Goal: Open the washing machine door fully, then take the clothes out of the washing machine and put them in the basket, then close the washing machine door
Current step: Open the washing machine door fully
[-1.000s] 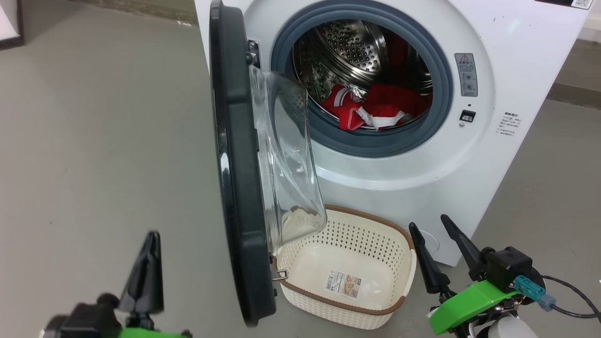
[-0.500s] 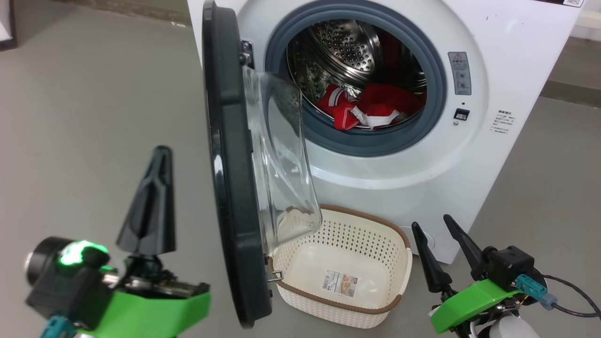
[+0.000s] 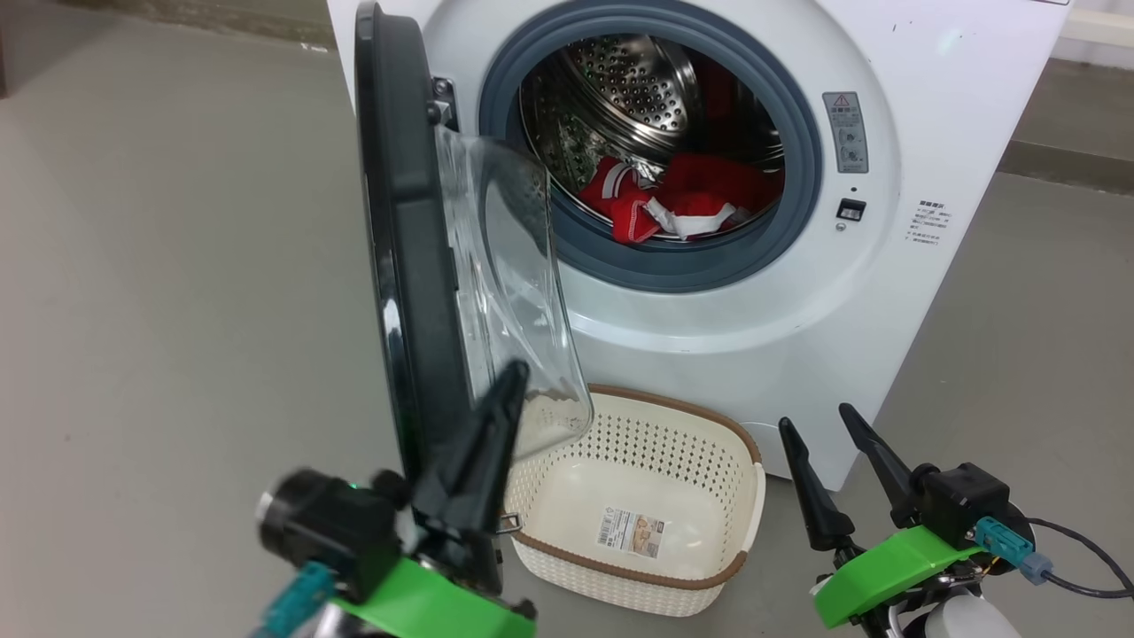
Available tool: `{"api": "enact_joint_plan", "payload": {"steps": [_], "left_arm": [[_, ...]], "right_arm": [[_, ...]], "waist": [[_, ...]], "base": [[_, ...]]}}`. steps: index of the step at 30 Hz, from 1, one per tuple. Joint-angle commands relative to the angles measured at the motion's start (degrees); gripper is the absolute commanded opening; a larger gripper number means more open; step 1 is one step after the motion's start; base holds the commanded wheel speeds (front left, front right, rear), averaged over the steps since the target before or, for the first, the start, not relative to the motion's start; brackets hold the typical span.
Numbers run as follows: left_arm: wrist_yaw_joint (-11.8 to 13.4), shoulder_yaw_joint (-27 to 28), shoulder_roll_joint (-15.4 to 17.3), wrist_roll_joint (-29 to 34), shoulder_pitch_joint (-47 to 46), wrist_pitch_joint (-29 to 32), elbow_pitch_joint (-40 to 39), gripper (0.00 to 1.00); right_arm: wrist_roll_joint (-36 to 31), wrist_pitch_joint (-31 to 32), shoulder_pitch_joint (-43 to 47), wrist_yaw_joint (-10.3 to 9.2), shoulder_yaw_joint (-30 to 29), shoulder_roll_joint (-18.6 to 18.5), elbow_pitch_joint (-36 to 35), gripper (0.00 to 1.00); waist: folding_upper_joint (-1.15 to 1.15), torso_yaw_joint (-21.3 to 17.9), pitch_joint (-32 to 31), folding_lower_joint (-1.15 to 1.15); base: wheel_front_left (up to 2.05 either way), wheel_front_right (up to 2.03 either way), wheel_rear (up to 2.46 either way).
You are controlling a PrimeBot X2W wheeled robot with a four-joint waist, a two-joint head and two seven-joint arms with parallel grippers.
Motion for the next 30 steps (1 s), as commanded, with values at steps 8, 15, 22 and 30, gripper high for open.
{"api": "enact_joint_plan", "payload": {"steps": [8,15,22,30], "left_arm": [[1.29,-0.68,-0.16,-2.06,1.59,0.04,7.26,0.00],[2.34,-0.56,-0.25,-4.09,1.38,0.84,12.77,0.00],[4.84,0.85,0.24,-3.37,0.53,0.51,15.10,0.00],[6.99,3.11,1.75,-3.22,1.24,-0.48,13.95,0.00]], "right_arm": [[-0.11,-0.37,-1.49,0.39,0.85,0.05,-1.25,1.00],[0.06,-0.37,-1.02,0.39,1.05,0.05,-1.12,1.00],[0.05,-0.37,-1.19,0.39,1.02,0.05,-0.85,1.00],[0.20,-0.37,-1.10,0.39,0.33,0.05,-0.37,1.00]], "waist": [[0.00,-0.04,0.03,0.00],[0.00,0.35,0.01,0.00],[0.00,0.59,0.14,0.00],[0.00,1.59,0.26,0.00]], "base": [[0.00,0.00,0.00],[0.00,0.00,0.00],[0.00,0.00,0.00],[0.00,0.00,0.00]]}}
